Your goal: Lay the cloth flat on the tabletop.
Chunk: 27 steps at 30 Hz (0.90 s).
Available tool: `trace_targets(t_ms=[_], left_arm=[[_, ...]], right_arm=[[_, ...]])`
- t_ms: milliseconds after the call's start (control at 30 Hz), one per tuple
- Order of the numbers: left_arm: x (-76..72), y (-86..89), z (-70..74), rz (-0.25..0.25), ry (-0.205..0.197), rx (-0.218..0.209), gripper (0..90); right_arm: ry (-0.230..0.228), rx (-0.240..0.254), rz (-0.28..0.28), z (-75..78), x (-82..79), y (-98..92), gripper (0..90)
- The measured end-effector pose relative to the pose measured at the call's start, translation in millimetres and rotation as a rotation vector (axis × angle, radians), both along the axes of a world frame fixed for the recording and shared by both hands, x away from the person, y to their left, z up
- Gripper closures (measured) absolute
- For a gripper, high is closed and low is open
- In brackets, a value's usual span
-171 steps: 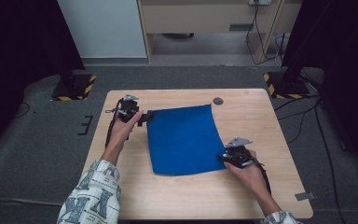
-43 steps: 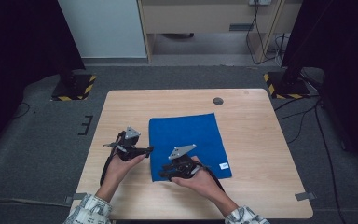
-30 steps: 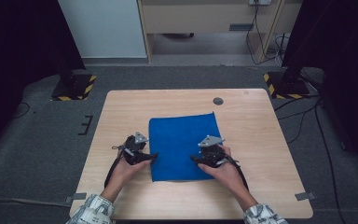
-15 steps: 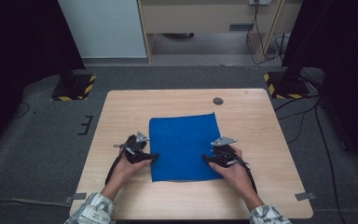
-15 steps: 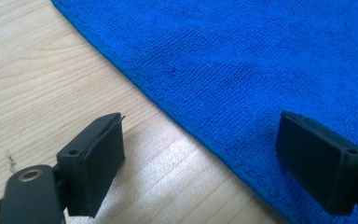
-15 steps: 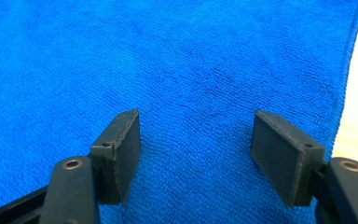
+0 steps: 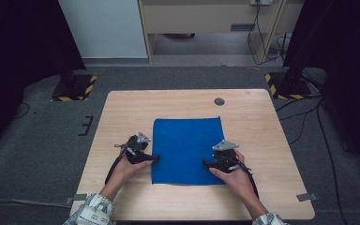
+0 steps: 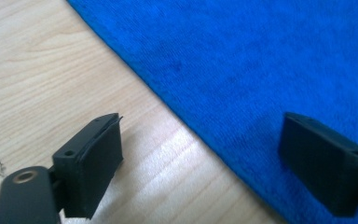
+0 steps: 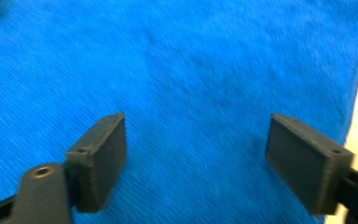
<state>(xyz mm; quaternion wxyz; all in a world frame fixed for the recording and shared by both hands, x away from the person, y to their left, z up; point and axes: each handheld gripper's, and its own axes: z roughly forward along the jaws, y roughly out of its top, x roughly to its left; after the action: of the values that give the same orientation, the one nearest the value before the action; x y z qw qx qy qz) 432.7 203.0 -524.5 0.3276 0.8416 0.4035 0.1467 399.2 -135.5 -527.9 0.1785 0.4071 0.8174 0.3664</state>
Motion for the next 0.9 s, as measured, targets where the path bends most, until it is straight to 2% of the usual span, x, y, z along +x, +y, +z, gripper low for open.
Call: trace_targets(t_ms=[67, 233, 533, 733, 800, 900], left_arm=[[2.1, 0.0, 4.8, -0.002, -0.018, -0.017, 9.6], [8.8, -0.7, 16.0, -0.014, -0.027, -0.046, 7.4], [19.3, 0.8, 25.5, -0.001, -0.040, -0.055, 6.2], [26.2, 2.4, 35.6, 0.000, -0.059, -0.052, 6.2], [30.2, 3.8, 39.2, 0.007, -0.058, -0.038, 6.3], [36.0, 6.8, 43.9, 0.018, -0.068, -0.045, 6.8]], right_arm=[[-0.003, 0.009, 0.011, 3.2, 2.2, 3.9, 15.8], [-0.009, 0.018, 0.031, 10.6, 7.7, 15.5, 13.1], [-0.026, 0.019, 0.114, 21.0, 7.4, 43.1, 11.2], [-0.022, 0.021, 0.162, 25.8, 6.2, 60.4, 10.9], [-0.017, 0.025, 0.178, 27.4, 5.6, 67.1, 14.1], [-0.009, 0.028, 0.213, 29.6, 2.8, 80.6, 16.1]])
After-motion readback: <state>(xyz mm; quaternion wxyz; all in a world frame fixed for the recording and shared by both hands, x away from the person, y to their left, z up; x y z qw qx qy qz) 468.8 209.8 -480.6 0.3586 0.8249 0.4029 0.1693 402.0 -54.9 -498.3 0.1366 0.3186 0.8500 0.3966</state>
